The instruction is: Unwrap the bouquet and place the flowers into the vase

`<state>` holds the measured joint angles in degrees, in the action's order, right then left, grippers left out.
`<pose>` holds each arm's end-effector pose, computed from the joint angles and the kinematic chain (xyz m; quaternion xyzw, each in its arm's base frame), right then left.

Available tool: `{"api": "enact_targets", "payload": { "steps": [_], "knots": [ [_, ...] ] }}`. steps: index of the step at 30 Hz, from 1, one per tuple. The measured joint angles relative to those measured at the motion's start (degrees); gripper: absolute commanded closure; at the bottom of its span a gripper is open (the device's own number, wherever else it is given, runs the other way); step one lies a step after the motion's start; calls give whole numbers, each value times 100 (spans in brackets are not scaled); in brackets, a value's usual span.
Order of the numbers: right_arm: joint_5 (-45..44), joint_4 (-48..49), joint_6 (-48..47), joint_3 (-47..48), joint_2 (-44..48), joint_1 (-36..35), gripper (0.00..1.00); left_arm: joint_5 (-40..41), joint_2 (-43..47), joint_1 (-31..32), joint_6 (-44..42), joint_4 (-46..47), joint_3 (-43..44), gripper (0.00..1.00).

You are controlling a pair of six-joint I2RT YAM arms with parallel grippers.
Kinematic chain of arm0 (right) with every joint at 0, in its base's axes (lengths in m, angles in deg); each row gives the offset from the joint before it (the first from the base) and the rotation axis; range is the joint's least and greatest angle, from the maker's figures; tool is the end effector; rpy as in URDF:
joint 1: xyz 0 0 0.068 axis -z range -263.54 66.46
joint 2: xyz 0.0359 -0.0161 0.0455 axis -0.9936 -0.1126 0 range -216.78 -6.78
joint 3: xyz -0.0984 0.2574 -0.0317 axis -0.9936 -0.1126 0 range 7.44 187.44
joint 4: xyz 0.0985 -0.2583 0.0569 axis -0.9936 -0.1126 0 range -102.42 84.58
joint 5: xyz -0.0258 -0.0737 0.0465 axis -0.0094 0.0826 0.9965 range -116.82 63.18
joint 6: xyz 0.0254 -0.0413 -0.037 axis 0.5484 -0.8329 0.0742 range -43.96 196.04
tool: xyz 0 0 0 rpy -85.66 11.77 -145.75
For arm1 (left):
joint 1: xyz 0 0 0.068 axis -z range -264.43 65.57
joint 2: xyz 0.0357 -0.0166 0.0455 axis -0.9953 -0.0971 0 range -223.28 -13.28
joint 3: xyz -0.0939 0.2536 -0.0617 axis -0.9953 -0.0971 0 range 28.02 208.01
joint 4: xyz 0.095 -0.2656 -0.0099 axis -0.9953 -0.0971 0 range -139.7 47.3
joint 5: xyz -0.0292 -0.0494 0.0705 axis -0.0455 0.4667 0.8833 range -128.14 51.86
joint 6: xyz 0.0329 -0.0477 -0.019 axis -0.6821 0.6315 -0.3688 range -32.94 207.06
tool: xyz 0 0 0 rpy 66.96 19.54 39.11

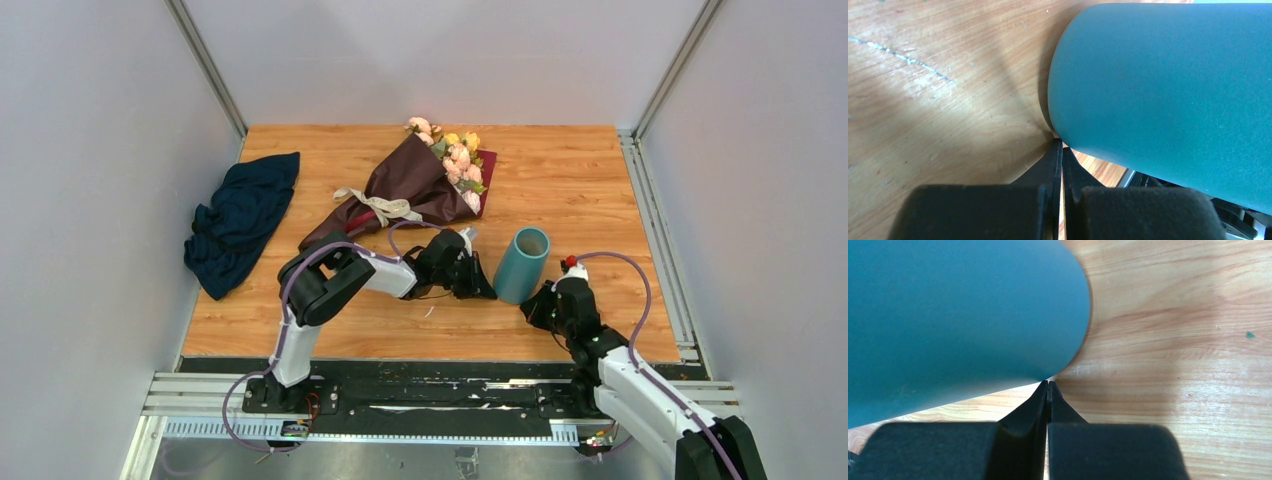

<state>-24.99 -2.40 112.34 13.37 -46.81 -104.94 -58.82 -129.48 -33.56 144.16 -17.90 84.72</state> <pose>0.1591 0.0639 0.1246 0.1050 0.8642 0.2495 0.4241 0.2537 -0.3373 0.0886 0.0358 0.8746 -0.4628 0.1398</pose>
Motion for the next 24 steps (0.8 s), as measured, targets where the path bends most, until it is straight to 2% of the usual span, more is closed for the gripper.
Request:
{"api": "enact_targets", "payload": {
  "steps": [24],
  "knots": [
    [-280, 774, 227, 90, -798, 0, 100, -485, -374, -448, 37, 87, 389, 100]
  ]
}}
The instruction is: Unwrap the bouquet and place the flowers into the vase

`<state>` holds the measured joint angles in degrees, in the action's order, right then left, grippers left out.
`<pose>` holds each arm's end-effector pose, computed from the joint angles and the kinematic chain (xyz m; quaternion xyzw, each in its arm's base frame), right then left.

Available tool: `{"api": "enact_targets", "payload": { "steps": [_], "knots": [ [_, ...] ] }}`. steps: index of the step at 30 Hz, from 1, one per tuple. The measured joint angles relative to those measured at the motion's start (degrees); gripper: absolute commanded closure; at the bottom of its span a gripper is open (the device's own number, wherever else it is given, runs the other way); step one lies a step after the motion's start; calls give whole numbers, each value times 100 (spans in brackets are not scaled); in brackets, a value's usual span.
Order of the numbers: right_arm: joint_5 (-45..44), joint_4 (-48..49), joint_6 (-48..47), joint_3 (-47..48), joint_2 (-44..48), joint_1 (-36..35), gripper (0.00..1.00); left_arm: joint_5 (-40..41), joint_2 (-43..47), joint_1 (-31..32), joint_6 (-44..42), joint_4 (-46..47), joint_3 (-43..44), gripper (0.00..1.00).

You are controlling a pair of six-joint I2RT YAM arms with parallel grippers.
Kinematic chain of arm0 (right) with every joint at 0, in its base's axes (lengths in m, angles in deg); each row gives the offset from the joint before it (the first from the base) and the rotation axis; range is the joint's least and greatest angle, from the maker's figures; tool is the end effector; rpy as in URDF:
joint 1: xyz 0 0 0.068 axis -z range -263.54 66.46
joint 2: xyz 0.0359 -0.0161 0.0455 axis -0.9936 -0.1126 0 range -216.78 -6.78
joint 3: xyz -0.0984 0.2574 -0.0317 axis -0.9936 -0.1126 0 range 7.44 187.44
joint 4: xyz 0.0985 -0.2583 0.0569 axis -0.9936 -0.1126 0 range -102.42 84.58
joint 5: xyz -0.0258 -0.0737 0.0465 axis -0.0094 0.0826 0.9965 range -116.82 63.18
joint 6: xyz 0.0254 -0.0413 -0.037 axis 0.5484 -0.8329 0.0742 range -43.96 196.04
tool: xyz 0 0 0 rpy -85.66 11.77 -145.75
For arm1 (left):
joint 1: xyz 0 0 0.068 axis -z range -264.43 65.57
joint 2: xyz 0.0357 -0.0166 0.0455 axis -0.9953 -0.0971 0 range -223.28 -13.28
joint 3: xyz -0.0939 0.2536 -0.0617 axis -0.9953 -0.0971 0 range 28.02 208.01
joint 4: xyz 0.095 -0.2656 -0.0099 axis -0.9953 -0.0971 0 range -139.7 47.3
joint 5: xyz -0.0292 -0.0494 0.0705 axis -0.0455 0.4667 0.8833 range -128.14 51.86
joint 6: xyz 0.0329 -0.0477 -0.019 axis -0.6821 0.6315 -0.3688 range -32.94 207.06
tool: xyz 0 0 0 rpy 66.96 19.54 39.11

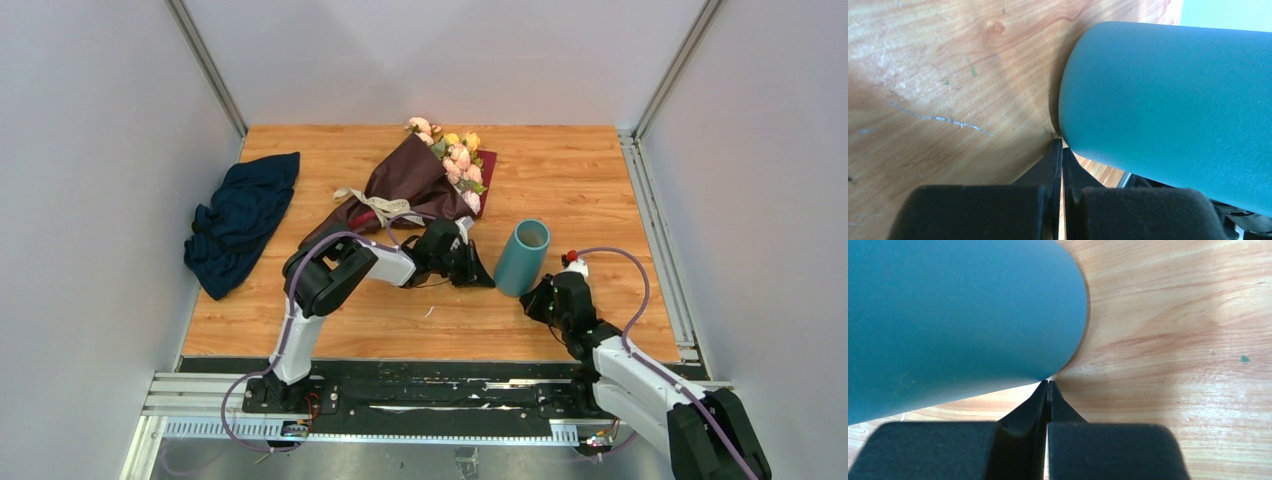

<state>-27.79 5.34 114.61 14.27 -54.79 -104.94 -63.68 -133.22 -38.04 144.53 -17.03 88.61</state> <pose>0.1715 0.0663 0.1220 0.1336 0.8574 0.2420 0.4340 0.2877 -0.3305 0.0834 0.0208 0.8659 -0.4825 0.1304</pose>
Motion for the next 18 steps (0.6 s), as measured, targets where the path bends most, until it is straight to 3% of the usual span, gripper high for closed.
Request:
{"api": "enact_targets", "payload": {
  "steps": [18],
  "knots": [
    [402, 955, 828, -232, -468, 208, 100, -236, -173, -280, 22, -9, 212, 100]
  ]
}}
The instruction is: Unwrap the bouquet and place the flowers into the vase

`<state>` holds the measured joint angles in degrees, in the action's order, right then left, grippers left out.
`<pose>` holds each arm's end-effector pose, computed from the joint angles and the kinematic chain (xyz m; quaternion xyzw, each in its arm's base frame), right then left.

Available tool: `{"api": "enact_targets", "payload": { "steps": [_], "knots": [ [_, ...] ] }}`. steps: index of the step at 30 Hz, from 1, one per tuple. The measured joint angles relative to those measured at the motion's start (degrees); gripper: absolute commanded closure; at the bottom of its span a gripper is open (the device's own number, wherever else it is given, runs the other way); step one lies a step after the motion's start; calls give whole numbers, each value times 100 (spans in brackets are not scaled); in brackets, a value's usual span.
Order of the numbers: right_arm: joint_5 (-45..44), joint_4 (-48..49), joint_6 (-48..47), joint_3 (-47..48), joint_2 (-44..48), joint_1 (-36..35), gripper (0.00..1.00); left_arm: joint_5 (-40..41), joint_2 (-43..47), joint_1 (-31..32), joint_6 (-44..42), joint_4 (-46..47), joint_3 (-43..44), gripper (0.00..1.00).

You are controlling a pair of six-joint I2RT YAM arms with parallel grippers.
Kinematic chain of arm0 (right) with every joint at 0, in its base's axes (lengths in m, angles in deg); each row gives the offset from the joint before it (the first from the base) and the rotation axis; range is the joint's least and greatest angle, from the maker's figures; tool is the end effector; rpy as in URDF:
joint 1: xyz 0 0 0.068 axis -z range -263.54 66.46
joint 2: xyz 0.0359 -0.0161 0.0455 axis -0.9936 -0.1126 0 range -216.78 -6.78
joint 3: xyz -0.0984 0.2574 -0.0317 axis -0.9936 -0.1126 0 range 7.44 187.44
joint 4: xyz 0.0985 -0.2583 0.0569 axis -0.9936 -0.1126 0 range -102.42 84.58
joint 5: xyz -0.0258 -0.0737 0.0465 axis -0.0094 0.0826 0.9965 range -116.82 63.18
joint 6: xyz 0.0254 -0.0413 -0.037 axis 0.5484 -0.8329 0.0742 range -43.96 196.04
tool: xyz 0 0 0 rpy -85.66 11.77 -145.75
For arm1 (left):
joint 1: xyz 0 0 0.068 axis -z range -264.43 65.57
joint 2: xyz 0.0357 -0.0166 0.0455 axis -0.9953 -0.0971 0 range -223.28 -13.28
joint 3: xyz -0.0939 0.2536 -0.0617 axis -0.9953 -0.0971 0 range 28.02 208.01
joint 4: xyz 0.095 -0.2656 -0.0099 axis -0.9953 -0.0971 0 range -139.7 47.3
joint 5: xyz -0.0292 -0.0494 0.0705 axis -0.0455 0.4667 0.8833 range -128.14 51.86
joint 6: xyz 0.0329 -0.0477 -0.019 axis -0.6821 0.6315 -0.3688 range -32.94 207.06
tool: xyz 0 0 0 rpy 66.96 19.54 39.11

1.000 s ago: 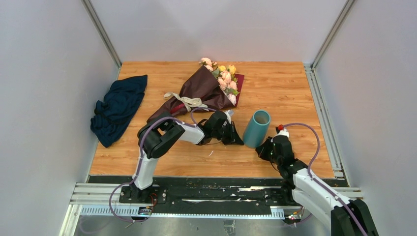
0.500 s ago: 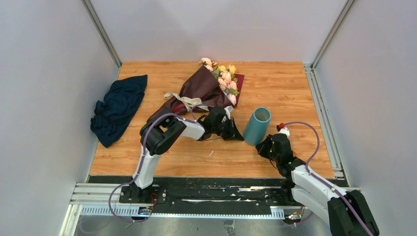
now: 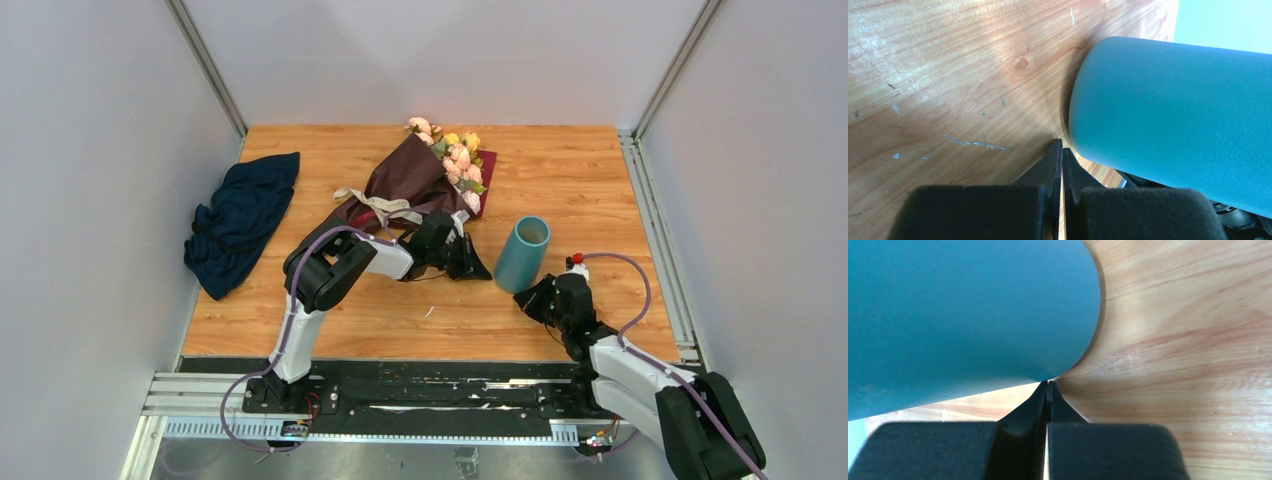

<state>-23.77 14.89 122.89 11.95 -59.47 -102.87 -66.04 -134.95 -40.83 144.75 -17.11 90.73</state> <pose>0.1743 0.0637 0.1123 0.1903 0.8349 0.3008 0.4198 0.3080 -0.3228 0.0815 0.0087 0.8620 -0.4905 0.1278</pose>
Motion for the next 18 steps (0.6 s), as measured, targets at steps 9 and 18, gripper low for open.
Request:
{"api": "enact_targets", "payload": {
  "steps": [9, 18],
  "knots": [
    [98, 455, 356, -151, -164, 2, 100, -31, 0, -2, 0, -44, 28, 100],
    [52, 555, 584, -162, -267, 28, 100, -96, -20, -107, 0, -236, 160, 100]
  ]
}}
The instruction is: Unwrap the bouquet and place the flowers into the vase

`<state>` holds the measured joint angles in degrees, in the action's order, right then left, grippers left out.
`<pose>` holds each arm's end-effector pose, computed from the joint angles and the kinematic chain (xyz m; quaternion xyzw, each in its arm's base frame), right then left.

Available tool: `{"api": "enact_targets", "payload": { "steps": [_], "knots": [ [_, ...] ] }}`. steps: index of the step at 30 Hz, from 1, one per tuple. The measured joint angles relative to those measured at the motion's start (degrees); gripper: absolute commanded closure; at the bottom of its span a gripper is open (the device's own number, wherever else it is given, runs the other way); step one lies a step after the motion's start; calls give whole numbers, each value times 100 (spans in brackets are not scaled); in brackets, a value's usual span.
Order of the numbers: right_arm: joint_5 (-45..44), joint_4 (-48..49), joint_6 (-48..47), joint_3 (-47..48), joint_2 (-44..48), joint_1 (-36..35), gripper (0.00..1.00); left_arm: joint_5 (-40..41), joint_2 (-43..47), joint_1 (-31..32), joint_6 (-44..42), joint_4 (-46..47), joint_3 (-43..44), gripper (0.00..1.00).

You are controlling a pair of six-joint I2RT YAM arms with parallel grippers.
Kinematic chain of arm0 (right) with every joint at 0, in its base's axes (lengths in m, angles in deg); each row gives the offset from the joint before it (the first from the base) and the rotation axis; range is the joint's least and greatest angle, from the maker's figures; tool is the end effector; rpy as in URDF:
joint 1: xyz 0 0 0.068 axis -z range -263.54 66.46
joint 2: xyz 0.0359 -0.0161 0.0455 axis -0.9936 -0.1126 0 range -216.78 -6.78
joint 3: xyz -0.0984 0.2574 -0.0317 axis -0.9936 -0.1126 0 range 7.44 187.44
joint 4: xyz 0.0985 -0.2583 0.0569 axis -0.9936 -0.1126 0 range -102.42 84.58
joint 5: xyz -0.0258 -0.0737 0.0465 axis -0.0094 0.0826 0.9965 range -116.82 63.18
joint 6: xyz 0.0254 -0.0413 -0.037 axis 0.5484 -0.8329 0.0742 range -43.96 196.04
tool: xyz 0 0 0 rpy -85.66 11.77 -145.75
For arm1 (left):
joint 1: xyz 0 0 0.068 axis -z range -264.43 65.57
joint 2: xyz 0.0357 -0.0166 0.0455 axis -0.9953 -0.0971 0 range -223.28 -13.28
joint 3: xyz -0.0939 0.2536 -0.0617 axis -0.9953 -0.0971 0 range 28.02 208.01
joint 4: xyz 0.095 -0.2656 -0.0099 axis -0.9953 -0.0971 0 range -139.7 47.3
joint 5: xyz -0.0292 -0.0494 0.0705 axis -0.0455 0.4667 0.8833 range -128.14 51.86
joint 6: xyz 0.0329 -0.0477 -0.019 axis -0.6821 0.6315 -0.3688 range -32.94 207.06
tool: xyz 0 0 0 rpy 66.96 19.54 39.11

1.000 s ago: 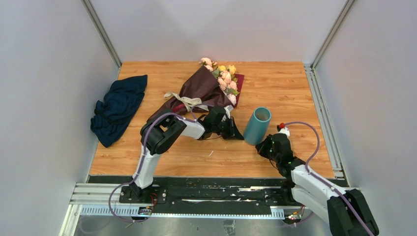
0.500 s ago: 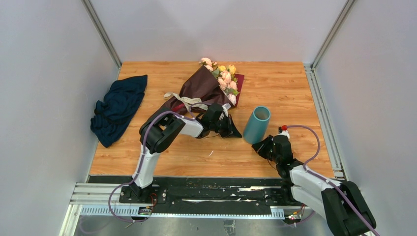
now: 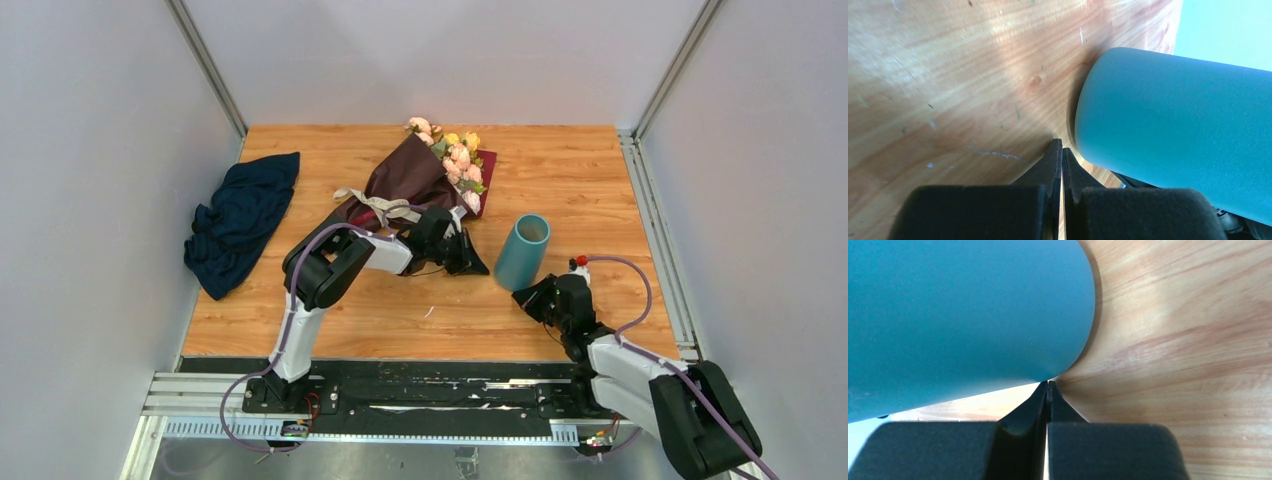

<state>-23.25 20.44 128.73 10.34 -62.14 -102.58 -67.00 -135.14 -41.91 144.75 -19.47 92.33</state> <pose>0.1734 0.0628 0.1059 0.2304 0.8187 0.3293 0.4102 0.3167 -0.3203 0.0843 0.0023 0.8642 -0.4883 0.1210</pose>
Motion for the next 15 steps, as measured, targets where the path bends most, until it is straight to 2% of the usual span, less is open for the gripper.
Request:
{"api": "enact_targets", "payload": {
  "steps": [15],
  "knots": [
    [256, 1611, 212, 142, -1526, 299, 100, -66, -227, -175, 85, -39, 330, 100]
  ]
}}
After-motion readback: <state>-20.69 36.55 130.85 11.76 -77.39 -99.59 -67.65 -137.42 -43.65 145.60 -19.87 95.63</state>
